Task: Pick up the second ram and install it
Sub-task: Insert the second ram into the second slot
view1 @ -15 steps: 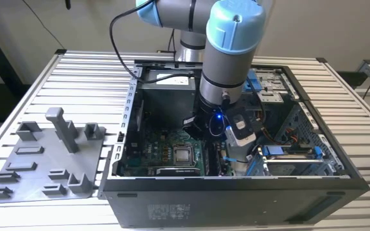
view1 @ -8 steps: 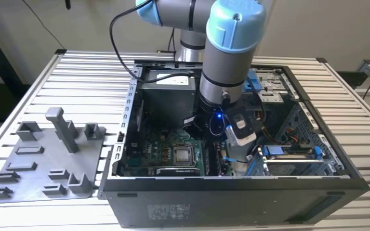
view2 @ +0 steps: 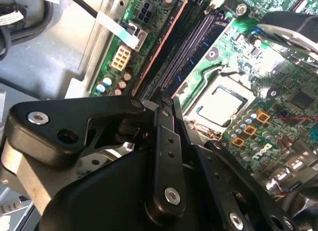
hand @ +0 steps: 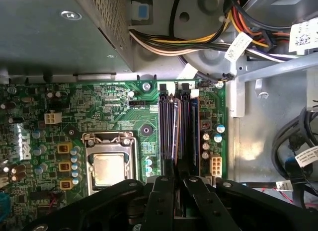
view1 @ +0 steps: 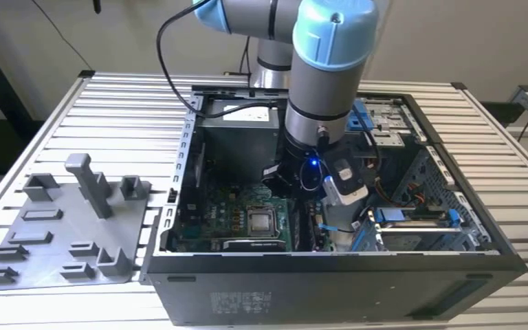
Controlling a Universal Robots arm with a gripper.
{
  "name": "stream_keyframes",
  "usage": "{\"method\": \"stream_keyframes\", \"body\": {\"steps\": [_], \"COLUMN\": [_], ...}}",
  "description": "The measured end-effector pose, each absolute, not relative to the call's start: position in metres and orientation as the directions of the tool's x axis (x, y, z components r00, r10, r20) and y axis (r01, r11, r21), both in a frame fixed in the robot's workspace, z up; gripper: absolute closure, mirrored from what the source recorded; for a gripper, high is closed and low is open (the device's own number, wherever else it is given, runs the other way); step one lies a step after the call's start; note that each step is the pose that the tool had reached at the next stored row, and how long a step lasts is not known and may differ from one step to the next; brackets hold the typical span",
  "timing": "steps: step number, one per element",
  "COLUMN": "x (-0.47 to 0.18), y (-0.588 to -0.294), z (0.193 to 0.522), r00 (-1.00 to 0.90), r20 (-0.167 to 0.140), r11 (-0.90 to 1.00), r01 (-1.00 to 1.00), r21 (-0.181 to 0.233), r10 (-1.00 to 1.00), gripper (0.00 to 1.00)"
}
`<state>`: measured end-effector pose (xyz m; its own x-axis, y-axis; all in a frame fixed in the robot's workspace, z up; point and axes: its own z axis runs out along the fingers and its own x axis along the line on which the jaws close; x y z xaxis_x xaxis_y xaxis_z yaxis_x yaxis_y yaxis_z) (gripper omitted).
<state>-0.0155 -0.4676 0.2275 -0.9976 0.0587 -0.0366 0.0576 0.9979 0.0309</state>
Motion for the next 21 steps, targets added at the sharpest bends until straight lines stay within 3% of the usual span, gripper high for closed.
{"method": "stream_keyframes", "body": {"steps": [21], "x": [-0.0156], "y": [-0.4668], "z": [0.2258], "r00": [-0.999], "r20": [-0.040], "r11": [0.999], "r01": [0.026], "r21": [0.028], "r10": [0.027], "gripper": [0.86]}}
